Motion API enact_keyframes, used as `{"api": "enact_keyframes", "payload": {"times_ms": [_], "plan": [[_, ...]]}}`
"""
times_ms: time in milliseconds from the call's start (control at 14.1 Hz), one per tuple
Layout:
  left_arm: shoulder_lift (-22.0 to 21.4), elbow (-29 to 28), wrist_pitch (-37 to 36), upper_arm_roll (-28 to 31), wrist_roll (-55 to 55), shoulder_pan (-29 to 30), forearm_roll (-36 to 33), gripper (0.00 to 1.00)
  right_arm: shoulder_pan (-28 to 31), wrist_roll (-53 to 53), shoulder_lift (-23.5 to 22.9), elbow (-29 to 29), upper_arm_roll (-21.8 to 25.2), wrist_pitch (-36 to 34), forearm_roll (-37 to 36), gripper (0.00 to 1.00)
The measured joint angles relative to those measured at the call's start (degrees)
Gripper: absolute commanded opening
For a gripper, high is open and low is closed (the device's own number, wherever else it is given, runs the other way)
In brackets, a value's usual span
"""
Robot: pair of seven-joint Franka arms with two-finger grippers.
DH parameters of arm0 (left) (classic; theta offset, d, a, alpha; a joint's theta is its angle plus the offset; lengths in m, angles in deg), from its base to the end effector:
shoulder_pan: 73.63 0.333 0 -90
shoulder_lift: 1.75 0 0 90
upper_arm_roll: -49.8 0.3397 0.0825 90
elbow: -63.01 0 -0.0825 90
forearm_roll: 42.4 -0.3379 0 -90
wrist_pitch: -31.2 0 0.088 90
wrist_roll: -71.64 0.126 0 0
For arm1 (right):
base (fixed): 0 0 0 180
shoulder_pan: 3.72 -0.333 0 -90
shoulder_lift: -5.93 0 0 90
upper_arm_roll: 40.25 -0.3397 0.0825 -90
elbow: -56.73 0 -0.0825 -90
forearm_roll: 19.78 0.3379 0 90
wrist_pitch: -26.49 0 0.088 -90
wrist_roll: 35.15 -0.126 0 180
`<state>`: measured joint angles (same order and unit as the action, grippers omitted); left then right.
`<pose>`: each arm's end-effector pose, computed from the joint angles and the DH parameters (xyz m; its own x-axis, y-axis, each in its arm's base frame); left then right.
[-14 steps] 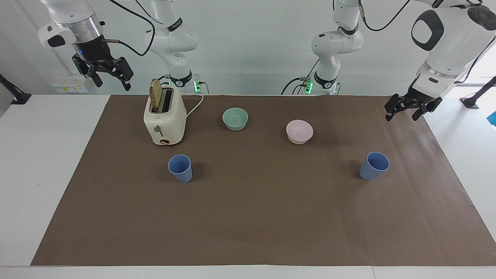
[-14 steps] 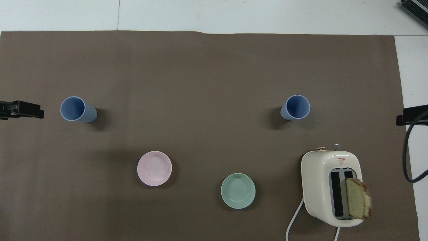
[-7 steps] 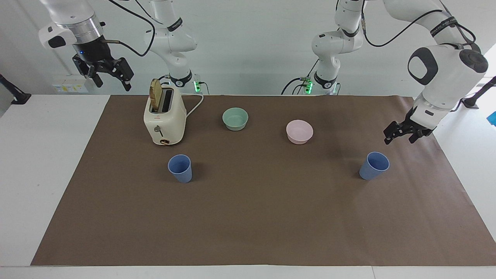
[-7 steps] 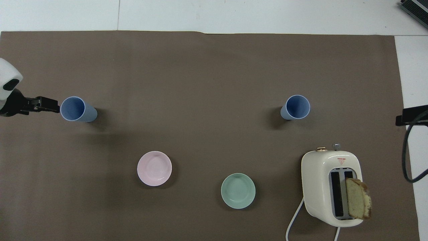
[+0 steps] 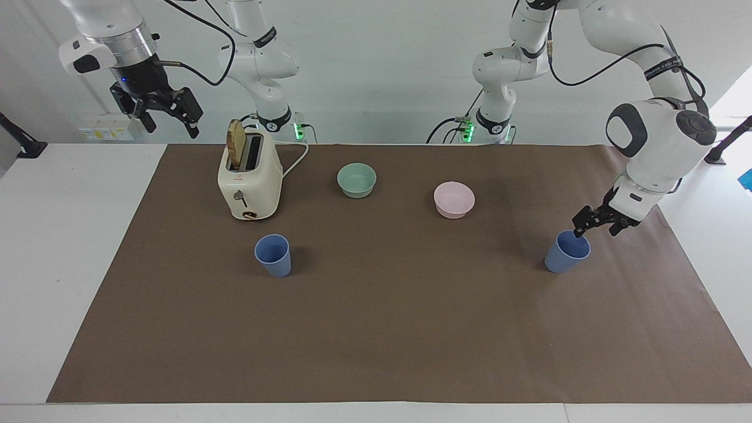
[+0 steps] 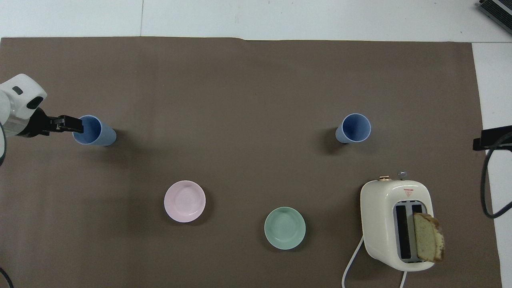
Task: Stack blue cups with both arms
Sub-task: 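Close the left gripper on the rim of the blue cup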
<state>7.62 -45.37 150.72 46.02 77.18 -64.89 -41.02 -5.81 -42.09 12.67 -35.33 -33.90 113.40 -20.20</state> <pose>0.5638 0.0491 0.4474 0.9994 0.0030 0.0339 0.0020 -0.9996 0.0289 0.4622 -0.0394 0.6660 0.9806 -0.1942 0.0261 -0.1940 -0.9810 -0.0089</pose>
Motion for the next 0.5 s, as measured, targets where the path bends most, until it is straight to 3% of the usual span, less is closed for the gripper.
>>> {"api": "enact_keyframes", "payload": {"times_ms": [496], "plan": [[3.5, 0.0, 4.3, 0.0, 0.0, 0.0, 0.0, 1.00, 0.0, 0.0, 0.0, 0.0, 0.0, 0.0, 0.0, 1.00]]}}
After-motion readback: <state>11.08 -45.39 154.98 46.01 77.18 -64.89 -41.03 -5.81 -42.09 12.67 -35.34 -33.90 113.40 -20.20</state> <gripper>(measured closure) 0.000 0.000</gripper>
